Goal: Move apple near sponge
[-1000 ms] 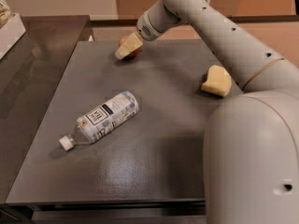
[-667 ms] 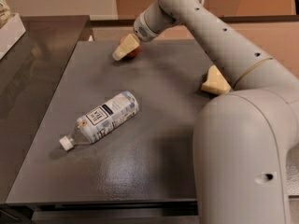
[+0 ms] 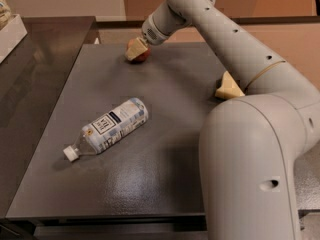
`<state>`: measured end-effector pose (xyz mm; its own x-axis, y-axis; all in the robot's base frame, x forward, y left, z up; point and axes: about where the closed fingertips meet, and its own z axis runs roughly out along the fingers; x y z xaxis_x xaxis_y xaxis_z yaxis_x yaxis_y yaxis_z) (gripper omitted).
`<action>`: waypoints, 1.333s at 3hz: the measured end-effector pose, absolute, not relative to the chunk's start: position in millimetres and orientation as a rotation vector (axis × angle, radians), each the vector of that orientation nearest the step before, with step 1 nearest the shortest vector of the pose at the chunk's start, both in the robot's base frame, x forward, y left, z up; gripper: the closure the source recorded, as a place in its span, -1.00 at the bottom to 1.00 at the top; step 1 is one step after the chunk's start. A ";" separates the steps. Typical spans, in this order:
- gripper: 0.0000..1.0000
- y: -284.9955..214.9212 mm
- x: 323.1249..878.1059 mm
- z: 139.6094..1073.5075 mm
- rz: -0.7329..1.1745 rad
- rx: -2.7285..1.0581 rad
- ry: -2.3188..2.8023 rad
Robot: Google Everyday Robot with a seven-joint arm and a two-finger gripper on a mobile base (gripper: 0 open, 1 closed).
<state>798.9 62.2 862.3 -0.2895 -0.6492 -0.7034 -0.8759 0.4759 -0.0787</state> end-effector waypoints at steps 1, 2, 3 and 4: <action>0.25 50.2 794.6 869.2 0.413 -1.246 2.049; 0.73 26.0 782.2 883.8 0.387 -1.232 2.064; 1.00 -4.7 765.6 893.9 0.361 -1.211 2.091; 1.00 -42.6 749.4 895.2 0.325 -1.188 2.135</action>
Offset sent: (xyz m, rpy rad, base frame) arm -0.0349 -0.0731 0.0473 -0.0354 -0.0177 -0.0690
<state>749.4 -42.6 895.2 -0.3661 -0.6606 -0.6554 -0.8256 0.5555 -0.0988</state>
